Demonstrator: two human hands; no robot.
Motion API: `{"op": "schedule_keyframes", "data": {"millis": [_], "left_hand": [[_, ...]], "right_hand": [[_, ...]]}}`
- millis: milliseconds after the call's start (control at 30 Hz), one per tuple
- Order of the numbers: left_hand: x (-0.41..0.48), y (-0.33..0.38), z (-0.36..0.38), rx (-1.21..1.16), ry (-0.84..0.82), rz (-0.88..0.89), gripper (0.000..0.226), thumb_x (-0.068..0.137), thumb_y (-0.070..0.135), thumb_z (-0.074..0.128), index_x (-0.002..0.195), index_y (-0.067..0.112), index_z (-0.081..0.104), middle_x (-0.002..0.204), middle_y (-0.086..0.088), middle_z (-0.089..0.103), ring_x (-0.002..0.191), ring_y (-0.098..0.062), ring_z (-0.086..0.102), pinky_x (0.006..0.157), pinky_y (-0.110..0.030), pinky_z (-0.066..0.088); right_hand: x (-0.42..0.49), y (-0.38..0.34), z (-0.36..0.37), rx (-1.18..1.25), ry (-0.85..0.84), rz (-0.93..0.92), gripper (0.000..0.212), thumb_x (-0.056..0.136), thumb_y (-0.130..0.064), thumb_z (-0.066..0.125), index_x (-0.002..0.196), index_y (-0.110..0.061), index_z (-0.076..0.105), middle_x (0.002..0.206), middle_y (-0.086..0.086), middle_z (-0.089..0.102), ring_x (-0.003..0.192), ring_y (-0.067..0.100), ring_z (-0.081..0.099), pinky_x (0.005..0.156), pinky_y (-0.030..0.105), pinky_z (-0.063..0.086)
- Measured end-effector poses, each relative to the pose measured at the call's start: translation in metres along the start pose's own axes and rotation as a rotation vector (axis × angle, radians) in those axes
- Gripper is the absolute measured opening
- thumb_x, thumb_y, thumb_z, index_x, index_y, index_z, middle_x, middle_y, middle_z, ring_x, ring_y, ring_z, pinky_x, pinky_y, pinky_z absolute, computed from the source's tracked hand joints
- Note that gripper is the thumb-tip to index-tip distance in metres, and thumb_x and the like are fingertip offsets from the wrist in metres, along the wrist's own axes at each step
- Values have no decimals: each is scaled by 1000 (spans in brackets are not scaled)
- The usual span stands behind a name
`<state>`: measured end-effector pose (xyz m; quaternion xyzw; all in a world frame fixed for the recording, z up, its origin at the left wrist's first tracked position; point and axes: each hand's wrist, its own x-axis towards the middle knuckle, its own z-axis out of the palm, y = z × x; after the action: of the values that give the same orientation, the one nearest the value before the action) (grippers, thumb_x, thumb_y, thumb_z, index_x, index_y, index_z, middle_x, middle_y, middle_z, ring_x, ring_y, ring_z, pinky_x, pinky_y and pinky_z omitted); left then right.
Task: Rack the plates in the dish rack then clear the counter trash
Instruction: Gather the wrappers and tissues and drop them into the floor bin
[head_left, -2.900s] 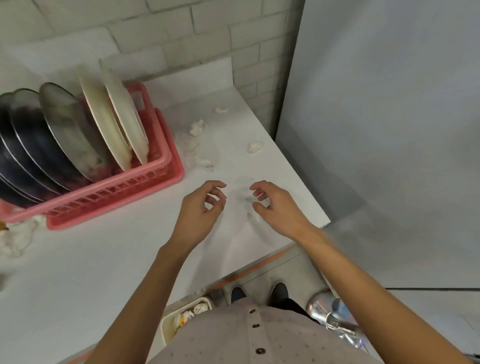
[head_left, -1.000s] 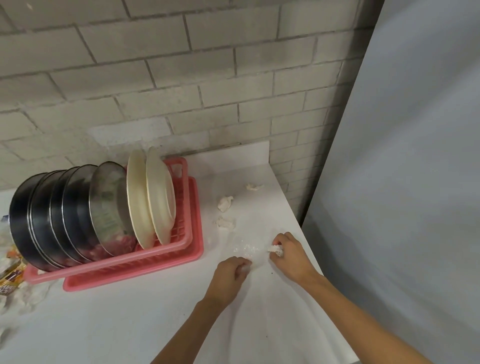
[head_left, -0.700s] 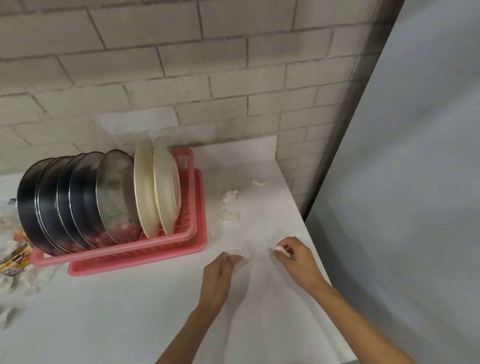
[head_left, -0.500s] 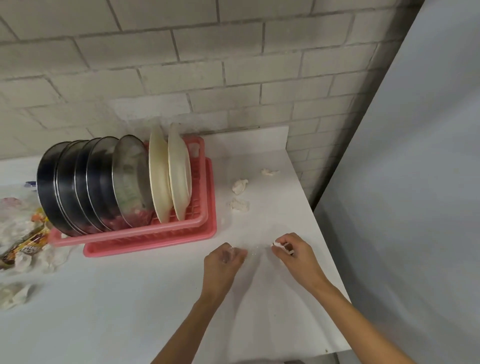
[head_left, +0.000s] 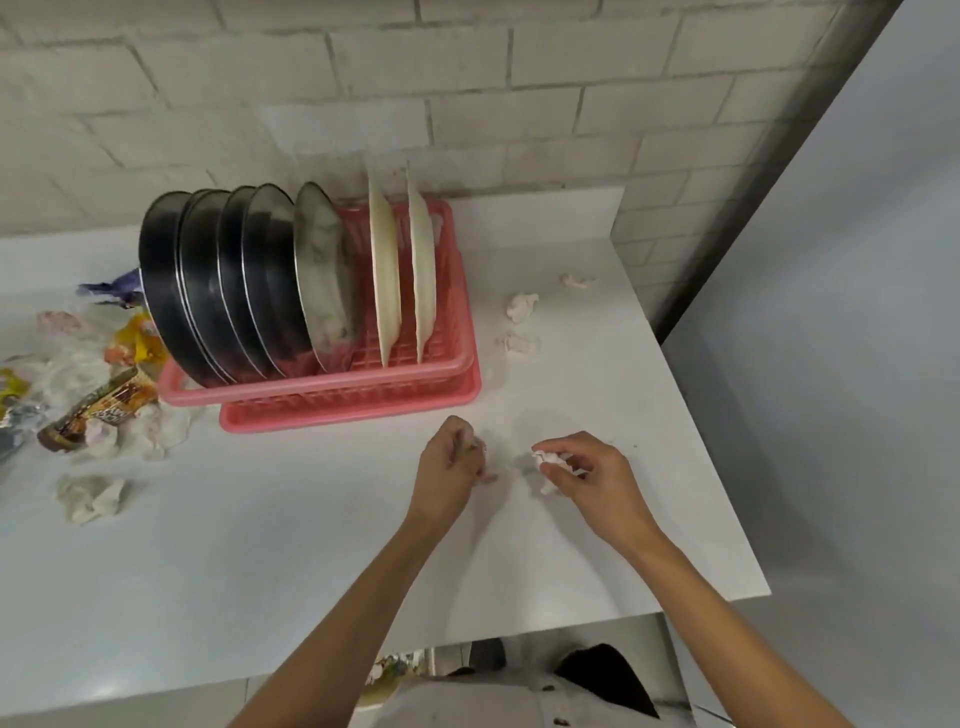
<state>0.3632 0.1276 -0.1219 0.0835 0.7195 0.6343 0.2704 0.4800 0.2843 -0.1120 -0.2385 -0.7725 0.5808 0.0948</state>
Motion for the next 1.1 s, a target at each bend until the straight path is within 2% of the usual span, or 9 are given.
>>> {"op": "schedule_keyframes", "data": {"millis": [167, 400, 533, 633, 700, 767, 833, 967, 1100], "left_hand": [[-27, -5, -23, 8, -144, 45, 23, 79, 6, 47, 97, 18, 55, 77, -1, 44, 62, -13, 44, 53, -30, 47], [-106, -22, -44, 69, -149, 82, 15, 74, 4, 51, 72, 16, 41, 66, -3, 33, 54, -13, 28, 47, -23, 25], [-149, -30, -58, 105, -82, 111, 32, 83, 2, 54, 61, 19, 36, 62, 0, 34, 52, -12, 29, 49, -27, 26], [-196, -42, -79, 159, -99, 170, 22, 80, 3, 45, 65, 14, 33, 64, -2, 31, 55, -14, 28, 53, -34, 26], [-224, -52, -100, 215, -103, 173, 21, 88, -1, 43, 70, 9, 38, 69, -5, 43, 56, -20, 43, 54, -39, 40], [-249, -61, -122, 221, -126, 173, 23, 96, 0, 42, 77, 11, 47, 88, -8, 59, 74, -22, 62, 63, -41, 55], [-278, -68, -140, 198, -154, 158, 21, 97, -1, 40, 82, 11, 47, 93, -12, 62, 80, -25, 65, 57, -39, 56], [-327, -80, -165, 316, -153, 134, 22, 97, 2, 39, 92, 17, 54, 72, -8, 60, 55, -22, 57, 42, -29, 42], [-351, -94, -190, 459, -147, 174, 10, 98, 22, 54, 102, 22, 63, 74, 13, 62, 58, -6, 56, 58, -17, 44]], "right_hand": [[-31, -2, 23, 25, 4, -11, 22, 84, -6, 72, 96, -24, 77, 97, -7, 67, 85, 14, 64, 77, 34, 55], [-107, -21, 48, -37, 39, -47, 18, 85, -14, 73, 96, -28, 75, 96, -11, 69, 70, 8, 61, 68, 21, 48], [-162, -23, 63, -31, 105, -49, 15, 87, -21, 72, 101, -27, 70, 89, -4, 66, 63, 22, 64, 62, 24, 48], [-220, -18, 84, -18, 100, -58, 14, 88, -22, 71, 101, -27, 72, 86, -5, 68, 69, 20, 67, 70, 29, 53], [-253, -10, 101, -46, 88, -77, 16, 87, -19, 70, 100, -27, 74, 94, -5, 69, 81, 16, 67, 77, 29, 54], [-283, -1, 118, -66, 76, -101, 20, 86, -14, 70, 98, -28, 76, 96, -1, 69, 86, 14, 67, 80, 33, 54], [-309, 3, 133, -60, 70, -104, 22, 85, -9, 70, 98, -25, 77, 94, -2, 69, 85, 15, 66, 79, 37, 54], [-350, -2, 160, -5, 25, -49, 22, 86, -6, 68, 101, -21, 77, 96, -6, 67, 85, 13, 67, 73, 36, 55], [-374, -3, 188, 20, 20, -21, 22, 86, -5, 69, 99, -20, 77, 92, -14, 65, 80, 10, 65, 66, 27, 49]]}}
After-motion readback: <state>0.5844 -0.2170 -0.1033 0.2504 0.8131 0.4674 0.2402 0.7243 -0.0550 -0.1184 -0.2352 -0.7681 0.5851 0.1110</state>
